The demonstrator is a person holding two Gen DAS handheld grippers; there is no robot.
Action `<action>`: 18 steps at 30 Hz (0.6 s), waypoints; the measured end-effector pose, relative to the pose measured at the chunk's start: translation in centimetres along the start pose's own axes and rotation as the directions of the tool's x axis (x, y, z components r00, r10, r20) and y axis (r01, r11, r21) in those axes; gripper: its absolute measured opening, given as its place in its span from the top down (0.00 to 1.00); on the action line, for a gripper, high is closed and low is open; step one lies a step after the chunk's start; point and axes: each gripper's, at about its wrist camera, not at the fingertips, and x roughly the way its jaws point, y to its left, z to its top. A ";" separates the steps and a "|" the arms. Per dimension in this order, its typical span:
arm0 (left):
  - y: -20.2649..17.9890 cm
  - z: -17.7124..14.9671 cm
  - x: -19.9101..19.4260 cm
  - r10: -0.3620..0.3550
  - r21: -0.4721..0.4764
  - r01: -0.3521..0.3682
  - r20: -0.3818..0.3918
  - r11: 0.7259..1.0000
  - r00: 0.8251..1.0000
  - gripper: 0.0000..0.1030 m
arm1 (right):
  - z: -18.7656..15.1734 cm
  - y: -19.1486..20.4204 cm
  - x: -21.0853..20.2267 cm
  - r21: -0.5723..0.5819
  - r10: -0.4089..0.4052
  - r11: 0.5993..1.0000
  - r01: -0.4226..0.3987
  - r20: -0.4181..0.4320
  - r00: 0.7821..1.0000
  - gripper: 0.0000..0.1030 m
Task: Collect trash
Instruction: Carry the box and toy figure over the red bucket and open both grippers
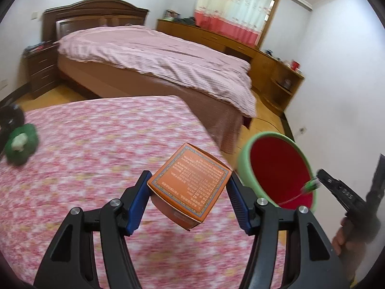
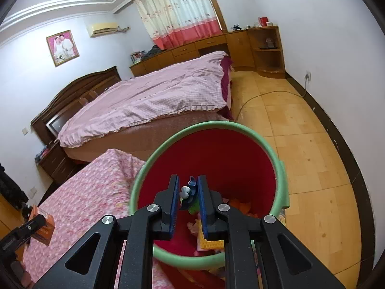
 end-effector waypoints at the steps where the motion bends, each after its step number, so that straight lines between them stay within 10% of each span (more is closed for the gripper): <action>1: -1.0 0.1 0.4 -0.013 0.016 0.013 -0.008 1.000 1.000 0.39 | 0.2 -0.4 0.1 0.006 0.001 1.000 -0.001 0.000 1.000 0.84; 18: -12.5 -1.3 7.8 -0.179 0.201 0.213 -0.178 0.956 0.968 0.39 | 0.3 -6.5 -1.5 0.076 -0.008 0.997 0.010 -0.022 1.000 0.75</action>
